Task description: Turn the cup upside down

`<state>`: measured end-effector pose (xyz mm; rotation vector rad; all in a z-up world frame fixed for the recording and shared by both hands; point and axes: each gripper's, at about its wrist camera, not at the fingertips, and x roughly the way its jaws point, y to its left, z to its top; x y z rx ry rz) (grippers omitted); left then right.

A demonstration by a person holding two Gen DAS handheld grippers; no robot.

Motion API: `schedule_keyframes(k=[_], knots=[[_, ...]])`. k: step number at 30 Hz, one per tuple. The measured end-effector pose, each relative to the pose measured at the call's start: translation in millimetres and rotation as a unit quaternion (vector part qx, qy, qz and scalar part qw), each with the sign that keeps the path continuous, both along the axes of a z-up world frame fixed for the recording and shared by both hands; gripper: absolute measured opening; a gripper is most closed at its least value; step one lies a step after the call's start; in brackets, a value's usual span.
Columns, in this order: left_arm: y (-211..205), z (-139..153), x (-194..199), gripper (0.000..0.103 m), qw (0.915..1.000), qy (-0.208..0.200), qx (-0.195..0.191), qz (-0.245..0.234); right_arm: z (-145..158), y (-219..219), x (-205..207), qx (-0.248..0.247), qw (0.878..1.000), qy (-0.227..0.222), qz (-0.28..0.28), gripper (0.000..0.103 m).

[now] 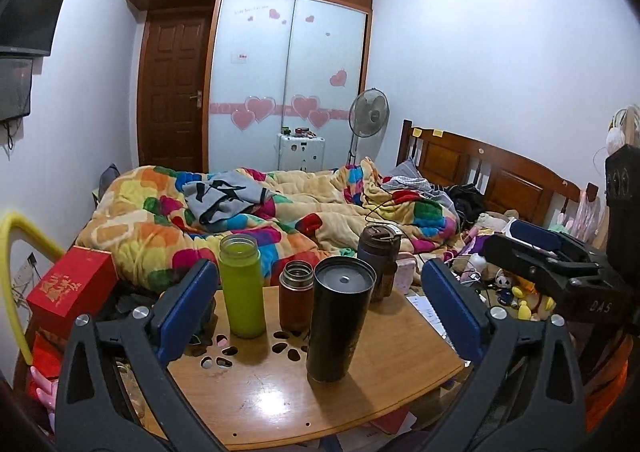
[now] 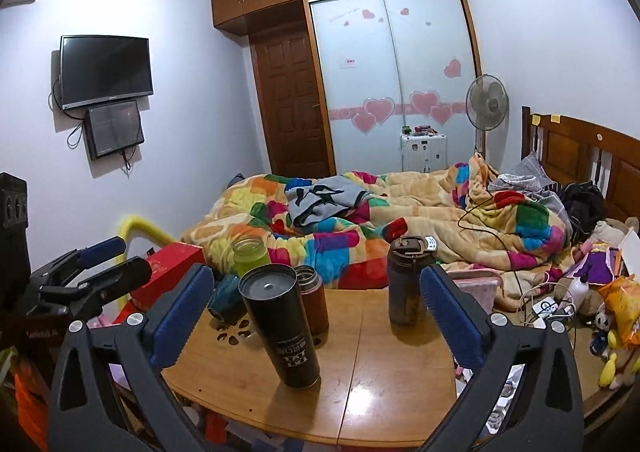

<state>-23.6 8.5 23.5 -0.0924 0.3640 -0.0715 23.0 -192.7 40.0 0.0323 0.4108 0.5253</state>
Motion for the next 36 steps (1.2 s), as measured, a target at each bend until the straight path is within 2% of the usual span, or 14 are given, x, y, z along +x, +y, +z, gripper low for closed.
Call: schedule_keyframes(k=[7, 36], knots=[[-9, 2, -7, 0.103, 0.9998, -0.012, 0.017, 0.001, -1, 1, -3, -0.008, 1.000, -0.001, -0.003, 0.103], [-11, 1, -3, 0.103, 0.9999, -0.008, 0.012, 0.006, 1, -2, -4, -0.008, 1.000, -0.004, -0.007, 0.103]])
